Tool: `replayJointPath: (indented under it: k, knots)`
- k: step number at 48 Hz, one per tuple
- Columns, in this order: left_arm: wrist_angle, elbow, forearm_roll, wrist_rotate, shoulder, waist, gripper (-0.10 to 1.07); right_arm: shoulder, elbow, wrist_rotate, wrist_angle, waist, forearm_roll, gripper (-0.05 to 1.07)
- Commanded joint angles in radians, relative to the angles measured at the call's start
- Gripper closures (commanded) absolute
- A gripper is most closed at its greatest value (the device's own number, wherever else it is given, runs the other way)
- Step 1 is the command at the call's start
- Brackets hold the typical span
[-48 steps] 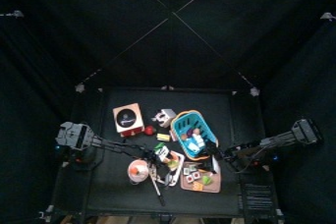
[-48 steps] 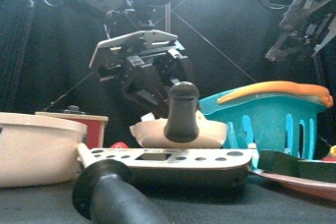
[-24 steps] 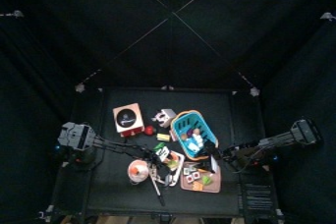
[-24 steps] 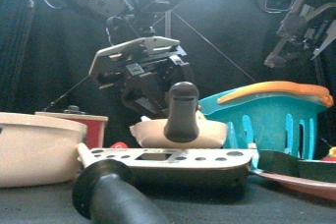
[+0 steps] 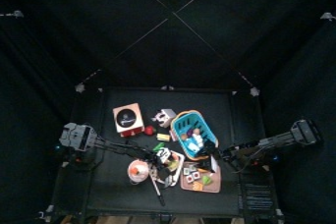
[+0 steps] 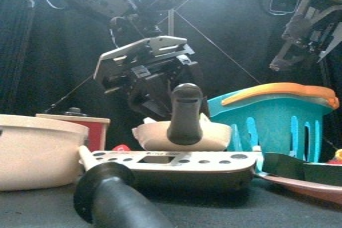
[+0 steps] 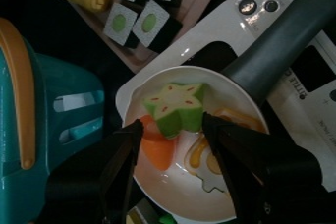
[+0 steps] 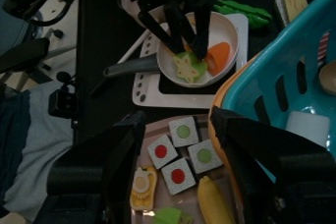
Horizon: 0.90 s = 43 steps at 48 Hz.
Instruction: Grab starfruit bottom
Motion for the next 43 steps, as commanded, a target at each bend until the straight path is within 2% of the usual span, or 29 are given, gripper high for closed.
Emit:
replayJointPath:
  k: [1,10,24,43]
  knots:
    - [-0.012,-0.026,0.000,0.002,-0.006,-0.003,0.10,-0.005,-0.008,0.000,-0.005,-0.005,0.005,0.13]
    - [-0.064,-0.020,-0.015,-0.003,0.005,0.000,0.11,-0.005,-0.003,0.000,-0.005,-0.006,0.005,0.13]
    - [-0.071,-0.012,-0.086,-0.014,0.011,0.006,0.11,-0.006,0.000,0.002,-0.005,-0.005,0.012,0.13]
    - [-0.084,0.014,-0.160,-0.017,-0.040,0.008,0.11,0.014,0.002,0.002,-0.005,-0.006,0.029,0.13]
